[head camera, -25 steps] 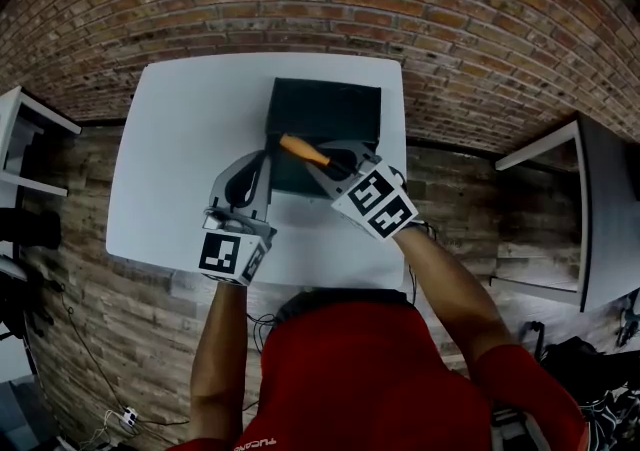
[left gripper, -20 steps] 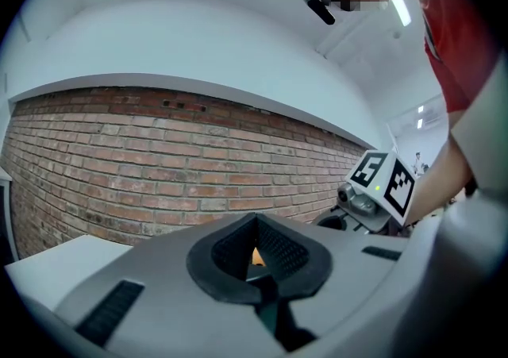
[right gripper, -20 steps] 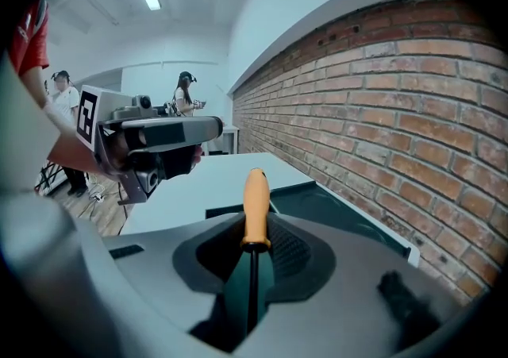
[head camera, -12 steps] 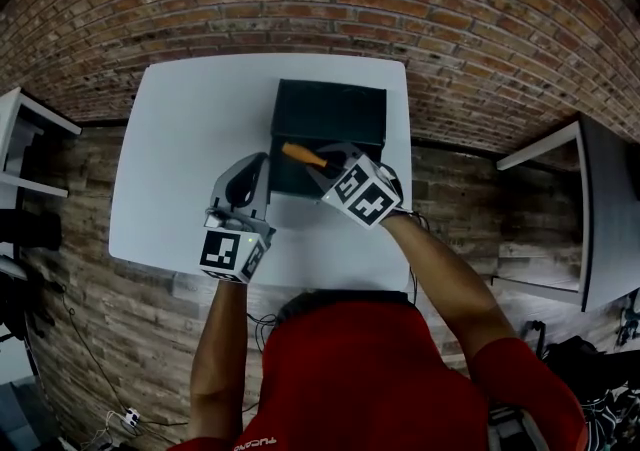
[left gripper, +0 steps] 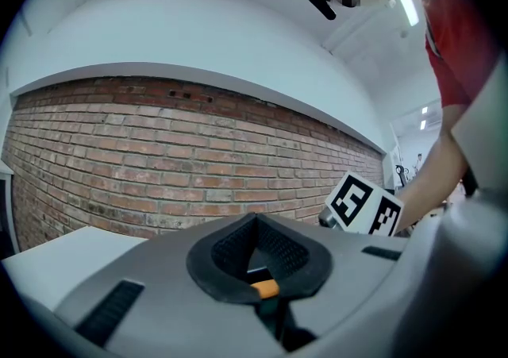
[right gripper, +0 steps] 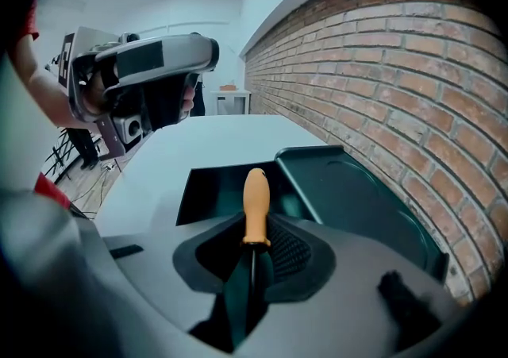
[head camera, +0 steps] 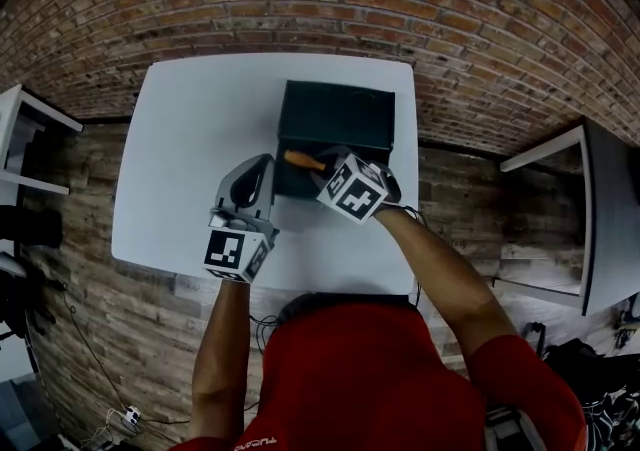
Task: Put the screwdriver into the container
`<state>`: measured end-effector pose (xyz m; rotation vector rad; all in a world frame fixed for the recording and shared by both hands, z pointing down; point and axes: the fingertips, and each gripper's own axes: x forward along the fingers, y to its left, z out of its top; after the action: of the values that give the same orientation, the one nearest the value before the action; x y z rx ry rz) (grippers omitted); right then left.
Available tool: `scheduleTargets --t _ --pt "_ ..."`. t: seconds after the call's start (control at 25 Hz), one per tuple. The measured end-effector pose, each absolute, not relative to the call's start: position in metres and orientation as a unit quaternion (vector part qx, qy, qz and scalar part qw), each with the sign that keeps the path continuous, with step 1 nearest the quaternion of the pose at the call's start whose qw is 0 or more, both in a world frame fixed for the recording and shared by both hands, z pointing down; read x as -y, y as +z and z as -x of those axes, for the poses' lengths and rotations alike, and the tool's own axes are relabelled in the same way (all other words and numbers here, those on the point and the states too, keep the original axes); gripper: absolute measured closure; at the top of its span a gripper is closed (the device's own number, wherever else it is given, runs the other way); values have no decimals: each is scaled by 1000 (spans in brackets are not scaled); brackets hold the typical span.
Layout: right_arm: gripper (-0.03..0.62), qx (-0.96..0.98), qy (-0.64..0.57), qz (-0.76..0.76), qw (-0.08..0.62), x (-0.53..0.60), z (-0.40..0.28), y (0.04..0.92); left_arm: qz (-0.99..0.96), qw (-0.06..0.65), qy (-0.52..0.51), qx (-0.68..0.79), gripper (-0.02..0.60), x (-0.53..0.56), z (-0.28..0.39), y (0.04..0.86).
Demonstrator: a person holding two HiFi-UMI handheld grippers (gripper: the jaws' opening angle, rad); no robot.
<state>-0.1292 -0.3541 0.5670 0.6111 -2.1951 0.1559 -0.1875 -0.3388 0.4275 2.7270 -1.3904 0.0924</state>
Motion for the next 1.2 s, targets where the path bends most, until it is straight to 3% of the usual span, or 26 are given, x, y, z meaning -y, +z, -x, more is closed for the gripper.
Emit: scheduleTargets --t 1.2 --pt "505 834 86 -196 509 359 125 604 -888 36 27 457 568 346 191 425"
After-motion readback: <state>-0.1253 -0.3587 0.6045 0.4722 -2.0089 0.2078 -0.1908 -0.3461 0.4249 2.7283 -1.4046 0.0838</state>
